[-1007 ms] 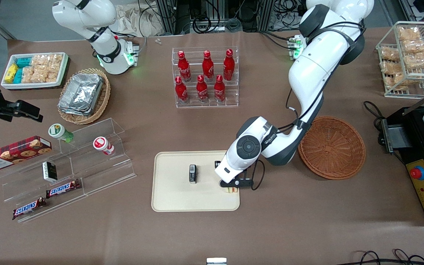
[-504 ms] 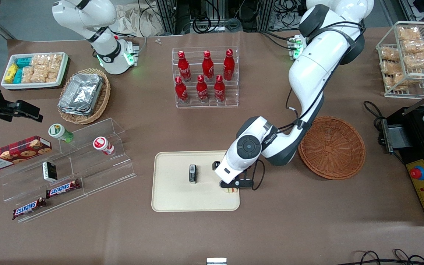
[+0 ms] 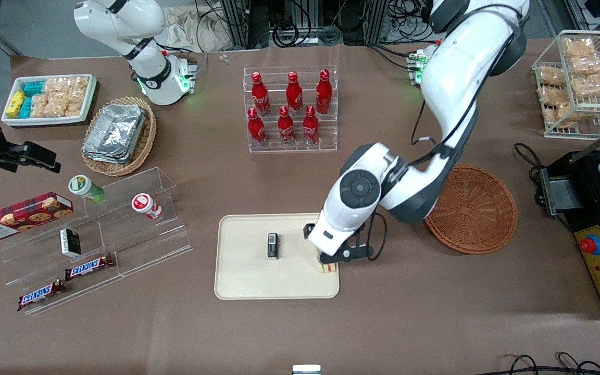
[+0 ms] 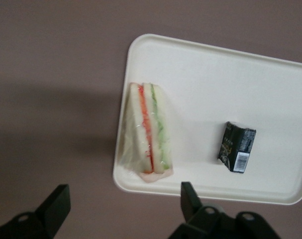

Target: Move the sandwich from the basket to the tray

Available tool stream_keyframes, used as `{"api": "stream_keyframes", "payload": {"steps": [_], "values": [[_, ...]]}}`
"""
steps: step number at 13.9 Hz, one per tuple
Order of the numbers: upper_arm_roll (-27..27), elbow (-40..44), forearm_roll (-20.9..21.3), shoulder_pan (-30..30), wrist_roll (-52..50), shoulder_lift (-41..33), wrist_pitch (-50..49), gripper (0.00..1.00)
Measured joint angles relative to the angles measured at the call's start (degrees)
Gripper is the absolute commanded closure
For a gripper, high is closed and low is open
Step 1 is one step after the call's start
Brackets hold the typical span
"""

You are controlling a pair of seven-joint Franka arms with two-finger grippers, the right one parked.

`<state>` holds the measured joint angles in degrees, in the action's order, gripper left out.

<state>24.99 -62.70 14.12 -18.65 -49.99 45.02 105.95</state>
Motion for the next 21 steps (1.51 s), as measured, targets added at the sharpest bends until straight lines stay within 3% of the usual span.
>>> {"api": "stream_keyframes", "payload": {"steps": [3,7,10,12,15,21], "values": [[-1.2,-4.3,0.2,3.1,0.2,-8.9,-6.6,0.09],[-1.3,-24.9,-0.4,11.9,5.1,-25.7,-0.2,0.08],[-1.6,-36.5,-6.2,19.2,16.8,-37.3,1.5,0.03],[-1.9,-38.9,-10.2,25.2,26.9,-42.5,-1.0,0.01],[-2.4,-38.1,-11.7,32.5,35.2,-45.7,-4.0,0.01],[-3.4,-36.3,-11.7,36.3,46.7,-44.8,-6.7,0.00]]}}
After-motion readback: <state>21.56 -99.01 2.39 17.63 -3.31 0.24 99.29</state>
